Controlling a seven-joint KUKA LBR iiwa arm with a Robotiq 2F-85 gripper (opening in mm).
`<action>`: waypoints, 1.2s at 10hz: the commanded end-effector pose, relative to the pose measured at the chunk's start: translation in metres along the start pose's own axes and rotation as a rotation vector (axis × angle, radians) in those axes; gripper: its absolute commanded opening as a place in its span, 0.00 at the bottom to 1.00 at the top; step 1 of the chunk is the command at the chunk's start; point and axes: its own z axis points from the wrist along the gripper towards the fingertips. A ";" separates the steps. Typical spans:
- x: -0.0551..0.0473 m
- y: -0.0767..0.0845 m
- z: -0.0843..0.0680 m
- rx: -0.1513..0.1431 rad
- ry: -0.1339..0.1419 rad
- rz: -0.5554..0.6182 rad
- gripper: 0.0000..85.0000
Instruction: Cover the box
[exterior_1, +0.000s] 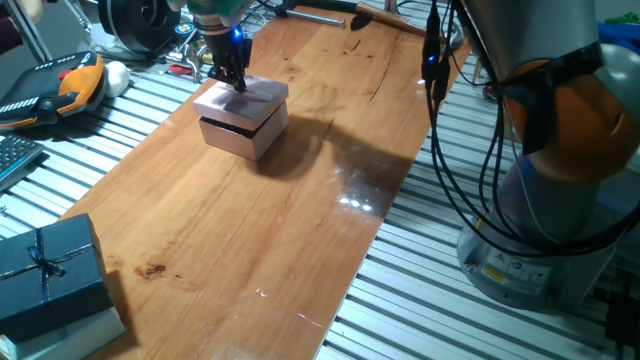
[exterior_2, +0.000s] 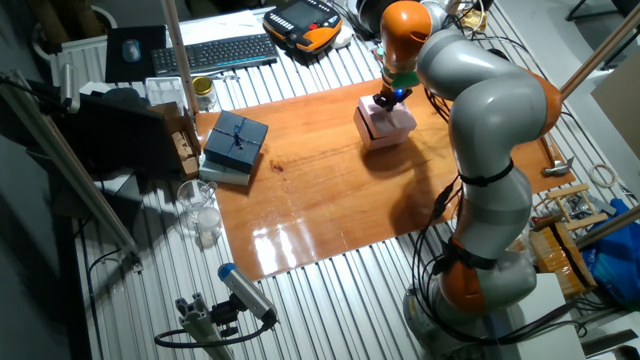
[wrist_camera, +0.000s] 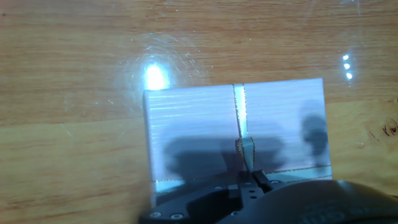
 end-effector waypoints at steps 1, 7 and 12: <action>0.000 0.000 0.000 -0.001 0.003 0.002 0.00; 0.000 0.004 0.006 -0.013 0.008 0.003 0.00; 0.000 0.006 0.009 -0.008 -0.002 0.011 0.00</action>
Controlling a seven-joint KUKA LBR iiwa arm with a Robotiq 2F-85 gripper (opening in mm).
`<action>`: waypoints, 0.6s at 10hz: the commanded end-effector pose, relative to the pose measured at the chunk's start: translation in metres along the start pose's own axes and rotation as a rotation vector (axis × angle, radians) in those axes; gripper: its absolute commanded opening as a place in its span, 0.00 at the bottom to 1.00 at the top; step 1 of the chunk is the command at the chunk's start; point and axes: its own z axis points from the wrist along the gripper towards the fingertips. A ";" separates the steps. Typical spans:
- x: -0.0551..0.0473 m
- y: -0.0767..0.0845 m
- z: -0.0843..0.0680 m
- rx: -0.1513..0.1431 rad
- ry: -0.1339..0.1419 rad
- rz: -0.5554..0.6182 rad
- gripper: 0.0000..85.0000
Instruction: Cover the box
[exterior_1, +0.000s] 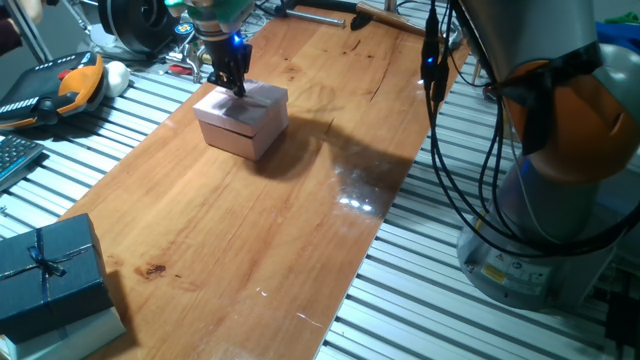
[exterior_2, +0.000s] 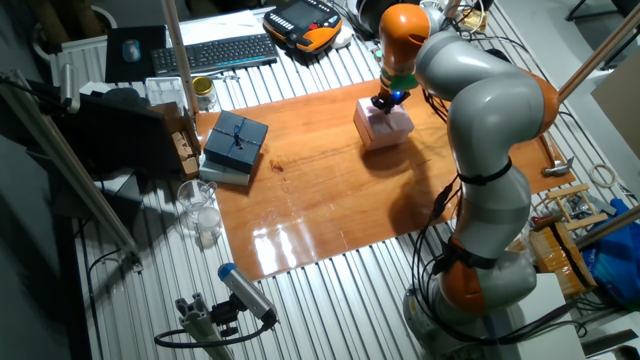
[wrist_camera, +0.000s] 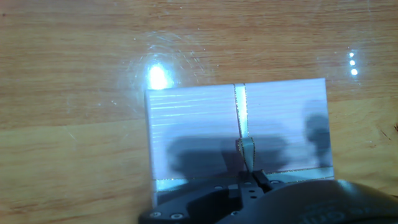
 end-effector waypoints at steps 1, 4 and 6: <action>0.000 0.000 0.000 0.003 -0.002 0.000 0.00; 0.000 0.001 0.000 0.005 -0.006 0.000 0.00; 0.001 0.002 0.000 0.011 -0.011 0.003 0.00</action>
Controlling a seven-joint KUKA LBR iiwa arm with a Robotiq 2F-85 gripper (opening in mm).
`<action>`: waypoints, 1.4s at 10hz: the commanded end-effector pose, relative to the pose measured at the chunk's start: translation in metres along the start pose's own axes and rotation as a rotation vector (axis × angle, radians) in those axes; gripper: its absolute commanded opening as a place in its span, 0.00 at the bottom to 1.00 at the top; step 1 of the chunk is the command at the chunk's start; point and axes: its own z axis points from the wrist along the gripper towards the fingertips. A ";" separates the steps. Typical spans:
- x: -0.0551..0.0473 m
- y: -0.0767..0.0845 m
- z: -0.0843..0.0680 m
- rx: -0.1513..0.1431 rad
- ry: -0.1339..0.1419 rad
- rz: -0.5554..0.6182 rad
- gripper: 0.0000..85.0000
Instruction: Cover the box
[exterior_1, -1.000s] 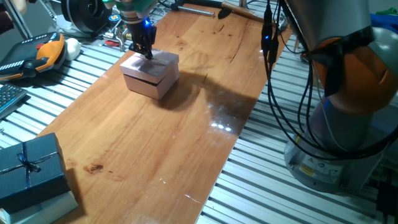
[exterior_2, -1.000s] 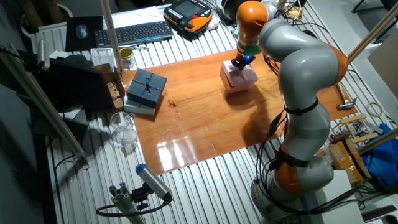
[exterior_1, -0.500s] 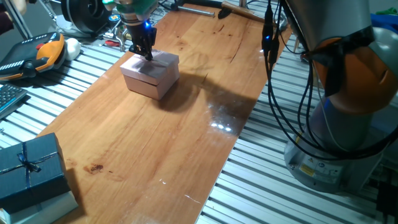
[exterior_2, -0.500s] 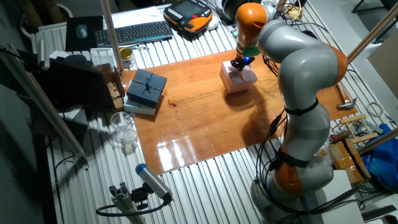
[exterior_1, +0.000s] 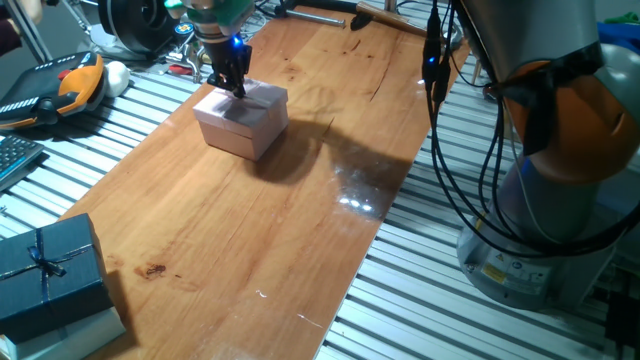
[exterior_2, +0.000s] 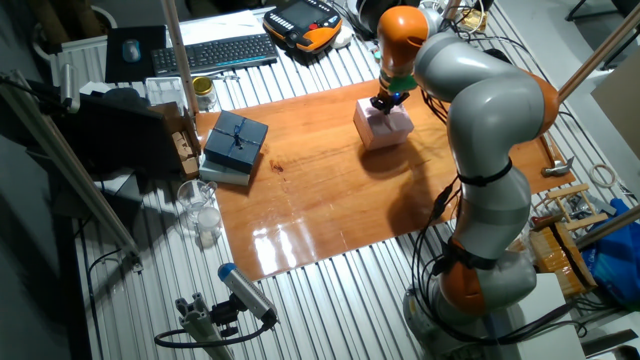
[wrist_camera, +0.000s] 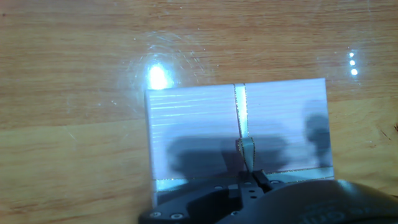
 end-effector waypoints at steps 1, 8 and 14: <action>0.000 0.000 0.000 0.001 0.000 0.000 0.00; 0.001 0.001 0.003 0.006 -0.004 0.004 0.00; 0.001 0.001 0.005 0.014 -0.010 0.012 0.00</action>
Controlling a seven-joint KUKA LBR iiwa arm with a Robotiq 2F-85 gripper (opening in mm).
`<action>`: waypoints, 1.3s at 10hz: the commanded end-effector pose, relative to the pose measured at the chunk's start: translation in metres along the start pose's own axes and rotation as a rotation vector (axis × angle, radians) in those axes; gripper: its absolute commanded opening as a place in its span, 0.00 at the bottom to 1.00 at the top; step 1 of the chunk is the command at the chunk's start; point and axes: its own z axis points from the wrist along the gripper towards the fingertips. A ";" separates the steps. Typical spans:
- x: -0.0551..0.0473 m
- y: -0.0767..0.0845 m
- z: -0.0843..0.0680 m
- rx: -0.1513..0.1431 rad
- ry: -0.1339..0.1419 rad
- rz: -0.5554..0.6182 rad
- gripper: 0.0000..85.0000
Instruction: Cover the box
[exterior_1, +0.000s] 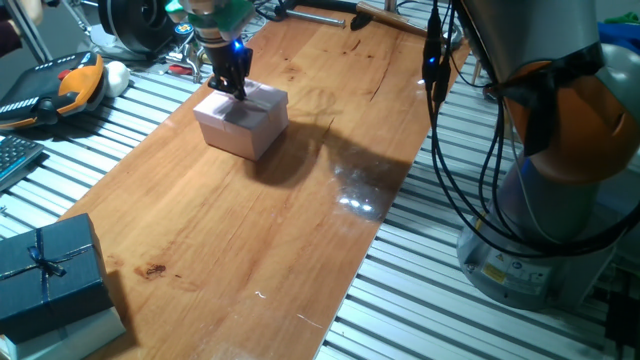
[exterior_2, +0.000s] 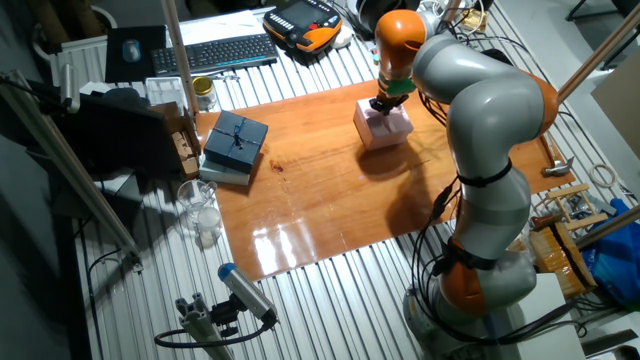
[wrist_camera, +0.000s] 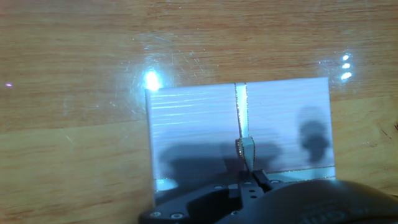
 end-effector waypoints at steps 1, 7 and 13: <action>0.000 0.000 0.001 0.000 0.000 0.000 0.00; 0.001 0.001 0.004 0.003 -0.002 0.003 0.00; 0.001 0.001 0.007 0.003 0.001 0.000 0.00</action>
